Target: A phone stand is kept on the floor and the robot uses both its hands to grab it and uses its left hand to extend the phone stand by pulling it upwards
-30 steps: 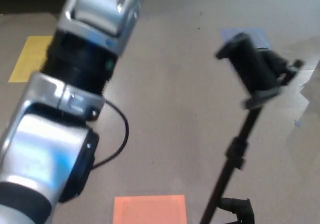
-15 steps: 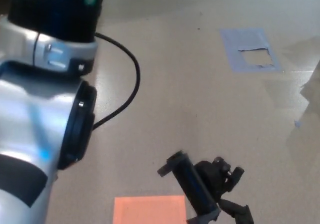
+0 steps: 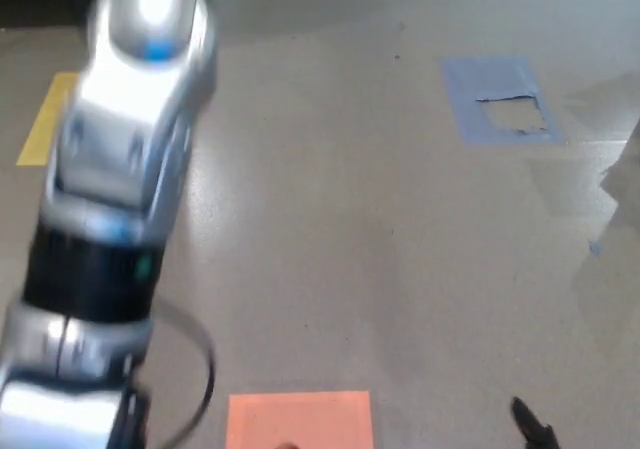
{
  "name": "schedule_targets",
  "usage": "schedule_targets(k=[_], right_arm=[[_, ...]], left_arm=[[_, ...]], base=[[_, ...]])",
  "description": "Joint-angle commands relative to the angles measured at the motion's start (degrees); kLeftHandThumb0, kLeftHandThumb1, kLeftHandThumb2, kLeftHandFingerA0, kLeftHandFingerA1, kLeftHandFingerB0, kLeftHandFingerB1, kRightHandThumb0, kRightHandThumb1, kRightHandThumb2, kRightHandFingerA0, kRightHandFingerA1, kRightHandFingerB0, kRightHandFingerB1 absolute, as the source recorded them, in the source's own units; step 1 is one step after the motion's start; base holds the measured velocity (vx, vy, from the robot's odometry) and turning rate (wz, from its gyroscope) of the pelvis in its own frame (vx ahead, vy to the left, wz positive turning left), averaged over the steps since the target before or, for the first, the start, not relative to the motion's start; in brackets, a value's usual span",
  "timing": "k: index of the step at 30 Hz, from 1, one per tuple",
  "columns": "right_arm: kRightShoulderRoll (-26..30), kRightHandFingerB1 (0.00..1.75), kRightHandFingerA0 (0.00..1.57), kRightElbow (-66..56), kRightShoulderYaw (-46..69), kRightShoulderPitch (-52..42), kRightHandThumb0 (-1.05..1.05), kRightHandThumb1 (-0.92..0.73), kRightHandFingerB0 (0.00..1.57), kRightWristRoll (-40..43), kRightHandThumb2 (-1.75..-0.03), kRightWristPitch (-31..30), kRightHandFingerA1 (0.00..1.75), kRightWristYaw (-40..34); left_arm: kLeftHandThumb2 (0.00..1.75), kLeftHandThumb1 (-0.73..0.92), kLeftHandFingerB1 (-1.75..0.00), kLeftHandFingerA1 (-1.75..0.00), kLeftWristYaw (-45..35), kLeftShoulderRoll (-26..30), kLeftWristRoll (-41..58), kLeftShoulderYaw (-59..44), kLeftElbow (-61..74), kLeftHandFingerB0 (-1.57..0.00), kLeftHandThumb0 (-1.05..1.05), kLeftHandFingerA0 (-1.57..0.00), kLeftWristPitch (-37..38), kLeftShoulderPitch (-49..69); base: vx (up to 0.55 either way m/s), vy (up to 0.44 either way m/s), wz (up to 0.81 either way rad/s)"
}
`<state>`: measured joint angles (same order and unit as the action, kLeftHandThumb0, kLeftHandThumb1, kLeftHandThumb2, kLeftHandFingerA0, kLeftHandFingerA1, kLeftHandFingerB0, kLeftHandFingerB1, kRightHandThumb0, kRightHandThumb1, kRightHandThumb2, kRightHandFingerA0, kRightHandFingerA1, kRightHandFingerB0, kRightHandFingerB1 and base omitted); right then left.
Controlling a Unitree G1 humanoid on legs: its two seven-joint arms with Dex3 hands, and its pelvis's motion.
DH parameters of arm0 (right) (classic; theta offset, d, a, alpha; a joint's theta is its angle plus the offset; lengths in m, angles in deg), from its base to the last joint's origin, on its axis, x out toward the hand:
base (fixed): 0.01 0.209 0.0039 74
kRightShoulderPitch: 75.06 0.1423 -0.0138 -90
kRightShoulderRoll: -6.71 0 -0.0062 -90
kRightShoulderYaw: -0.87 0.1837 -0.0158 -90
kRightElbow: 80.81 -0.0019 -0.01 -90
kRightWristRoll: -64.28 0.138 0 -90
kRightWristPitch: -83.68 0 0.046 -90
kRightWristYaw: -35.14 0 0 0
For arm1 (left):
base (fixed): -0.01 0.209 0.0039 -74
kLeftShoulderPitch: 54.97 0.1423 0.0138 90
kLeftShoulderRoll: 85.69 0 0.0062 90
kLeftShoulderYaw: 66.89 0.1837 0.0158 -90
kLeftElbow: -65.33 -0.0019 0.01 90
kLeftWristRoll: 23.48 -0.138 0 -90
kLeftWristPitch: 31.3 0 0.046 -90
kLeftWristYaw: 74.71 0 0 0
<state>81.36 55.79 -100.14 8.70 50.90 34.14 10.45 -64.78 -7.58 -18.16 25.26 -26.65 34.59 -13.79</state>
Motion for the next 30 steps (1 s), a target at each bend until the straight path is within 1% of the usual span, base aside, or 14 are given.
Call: schedule_targets(k=[1,5,6,8,9,11,12,15,16,21,22,23,27,30], right_arm=[[23.92,0.11,0.00,-6.14,7.04,-14.23,-1.05,-0.90,0.00,-2.49,-0.74,10.47,0.14,6.25],[28.43,0.26,0.00,-5.88,3.22,-13.83,-1.05,-0.92,0.00,-13.55,-0.94,5.60,0.07,0.03],[28.86,0.28,0.00,-5.34,2.08,-13.27,-1.05,-0.92,0.00,-15.96,-0.98,5.17,0.08,-2.41],[29.75,0.22,0.00,-5.16,1.57,-13.05,-1.05,-0.92,0.00,-16.81,-1.00,4.83,0.13,-3.11],[29.77,0.30,0.00,-5.85,1.63,-12.90,-1.05,-0.92,0.00,-16.48,-0.95,4.11,0.16,-2.40],[29.48,0.31,0.00,-6.24,1.18,-12.78,-1.05,-0.92,0.00,-16.69,-0.96,3.51,0.17,-2.51],[29.49,0.28,0.00,-6.51,0.83,-12.78,-1.05,-0.92,0.00,-17.15,-0.96,3.27,0.16,-2.89],[29.83,0.25,0.00,-7.53,0.00,-12.77,-1.05,-0.92,0.00,-18.26,-0.97,2.30,0.16,-3.26],[29.89,0.23,0.00,-7.41,-0.17,-12.97,-1.05,-0.92,0.00,-18.15,-0.96,2.15,0.13,-3.15],[31.05,0.29,0.00,-8.01,0.06,-13.21,-1.05,-0.92,0.00,-17.25,-0.97,1.06,0.20,-1.45],[31.12,0.35,0.00,-8.12,-0.24,-13.17,-1.05,-0.92,0.00,-17.42,-0.98,0.28,0.25,-1.21],[31.14,0.30,0.00,-8.26,-0.39,-13.40,-1.05,-0.92,0.00,-17.46,-0.99,-0.07,0.24,-1.06],[30.77,0.22,0.00,-8.57,-0.43,-14.44,-1.05,-0.92,0.00,-16.86,-0.96,1.06,0.39,-1.23],[31.12,0.18,0.00,-8.26,-0.74,-14.29,-1.05,-0.92,0.00,-16.52,-0.75,1.34,0.35,-0.34]], left_arm=[[0.83,0.70,-0.25,-0.25,-5.36,-0.56,-4.40,-12.18,-9.81,-0.08,-0.89,-0.10,65.98,91.68],[0.66,0.83,-0.25,-0.21,-15.41,-3.86,4.88,-16.52,-11.20,-0.09,-0.80,-0.08,67.11,89.29],[0.81,0.69,-0.31,-0.23,-16.98,-3.45,5.83,-15.96,-9.94,-0.10,-0.90,-0.10,65.83,89.59],[0.82,0.71,-0.28,-0.24,-15.68,-2.88,4.56,-13.82,-8.59,-0.11,-0.90,-0.10,65.60,91.45],[1.06,0.66,-0.38,-0.28,-15.98,-3.09,5.06,-14.41,-8.40,-0.06,-0.78,-0.01,64.57,91.73],[1.07,0.72,-0.35,-0.21,-18.01,-3.31,6.98,-16.54,-8.63,-0.16,-0.89,-0.03,62.66,92.36],[0.67,0.87,-0.26,-0.22,-18.64,-3.10,7.65,-17.38,-8.46,-0.14,-0.85,-0.06,61.76,92.51],[0.68,0.89,-0.25,-0.21,-19.53,-2.04,8.41,-18.94,-9.34,-0.14,-0.83,-0.07,61.38,92.44],[1.09,0.75,-0.32,-0.19,-19.59,-1.73,8.20,-18.76,-9.93,-0.15,-0.90,0.00,61.84,92.58],[1.11,0.75,-0.32,-0.20,-19.45,-1.43,7.68,-17.29,-8.48,-0.15,-0.88,-0.01,60.58,93.39],[0.83,0.81,-0.25,-0.20,-20.09,-1.45,8.14,-17.37,-8.22,-0.13,-0.92,-0.06,61.48,93.63],[1.10,0.68,-0.36,-0.28,-20.49,-1.43,8.37,-17.41,-8.05,-0.11,-0.76,0.00,61.89,94.06],[1.12,0.75,-0.40,-0.25,-21.86,-0.97,8.98,-17.77,-9.10,-0.18,-0.88,0.00,62.46,94.79],[1.12,0.74,-0.42,-0.25,-21.65,-0.54,8.63,-17.68,-7.60,-0.18,-0.87,0.00,60.90,95.16]], base=[[0.00,0.000,0.00],[0.00,0.000,0.00],[0.00,0.000,0.00],[0.00,0.000,0.00],[0.00,0.000,0.00],[0.00,0.000,0.00],[0.00,0.000,0.00],[0.00,0.000,0.00],[0.00,0.000,0.00],[0.00,0.000,0.00],[0.00,0.000,0.00],[0.00,0.000,0.00],[0.00,0.000,0.00],[0.00,0.000,0.00]])
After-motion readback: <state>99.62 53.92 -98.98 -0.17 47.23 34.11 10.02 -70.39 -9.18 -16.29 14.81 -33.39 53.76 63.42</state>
